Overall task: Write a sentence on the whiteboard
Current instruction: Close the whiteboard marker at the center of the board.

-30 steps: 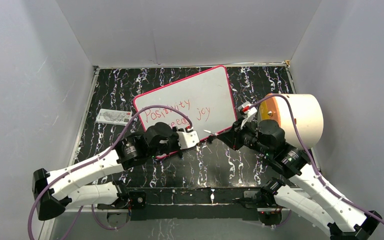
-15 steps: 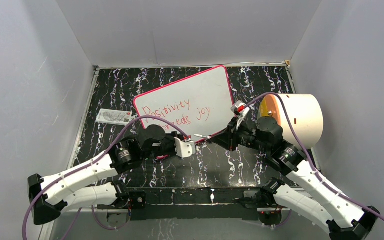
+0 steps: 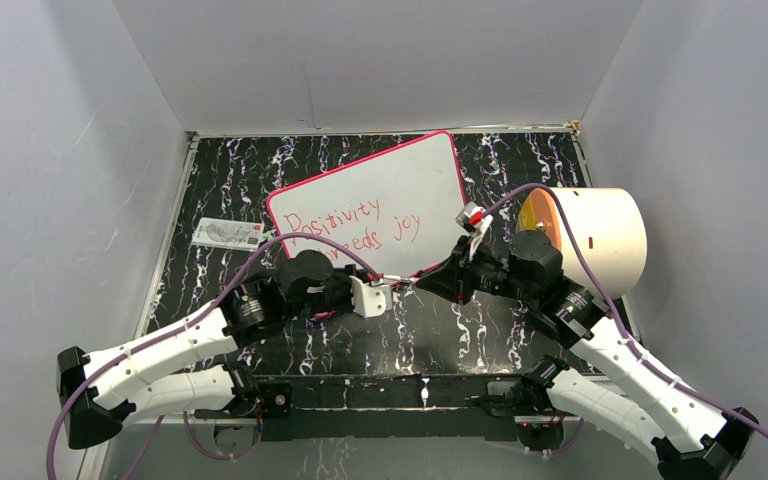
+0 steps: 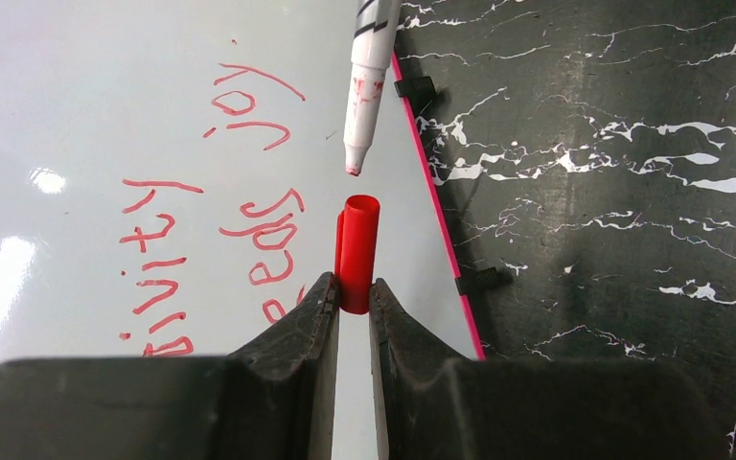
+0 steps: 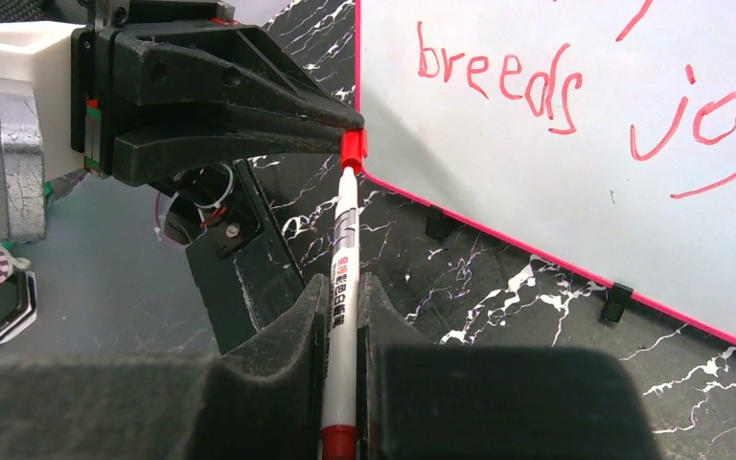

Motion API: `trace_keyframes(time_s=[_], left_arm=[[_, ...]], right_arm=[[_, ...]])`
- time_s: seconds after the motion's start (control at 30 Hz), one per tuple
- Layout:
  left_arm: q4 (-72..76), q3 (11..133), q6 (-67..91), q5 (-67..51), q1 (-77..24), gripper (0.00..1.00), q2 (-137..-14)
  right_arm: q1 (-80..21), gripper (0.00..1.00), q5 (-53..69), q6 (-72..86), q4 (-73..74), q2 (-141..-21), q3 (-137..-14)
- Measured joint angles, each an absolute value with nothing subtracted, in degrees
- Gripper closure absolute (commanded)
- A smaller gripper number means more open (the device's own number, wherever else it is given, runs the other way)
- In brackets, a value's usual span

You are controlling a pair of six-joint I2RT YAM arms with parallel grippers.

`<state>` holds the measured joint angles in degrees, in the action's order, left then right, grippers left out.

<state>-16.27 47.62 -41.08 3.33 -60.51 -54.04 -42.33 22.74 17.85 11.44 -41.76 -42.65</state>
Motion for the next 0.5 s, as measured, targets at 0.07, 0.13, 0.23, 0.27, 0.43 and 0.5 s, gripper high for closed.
trace_keyframes(time_s=[0.07,0.13,0.23,0.27,0.43,0.5], left_arm=[[-16.27,47.62,-41.08,3.33,-60.51,1.0,-54.13],[-16.27,47.59,-41.06,3.31,-60.51,1.0,-54.22],[-16.27,47.62,-40.95,3.07,-60.51,1.0,-54.28],[-16.27,47.62,-40.93,2.94,-60.51,1.0,-54.33],[-16.27,47.62,-40.91,2.37,-60.51,1.0,-54.81],[-16.27,47.62,-40.91,2.2,-60.51,1.0,-54.89]], right_arm=[[-42.33,1.0,22.94,17.74,11.44,-41.98,-42.74],[-42.33,1.0,23.2,17.67,11.42,-42.3,-42.81],[-42.33,1.0,23.57,17.63,11.42,-42.68,-42.81],[-42.33,1.0,23.75,17.61,11.42,-42.83,-42.85],[-42.33,1.0,24.18,17.61,11.42,-43.38,-42.87],[-42.33,1.0,24.21,17.61,11.4,-43.57,-42.87]])
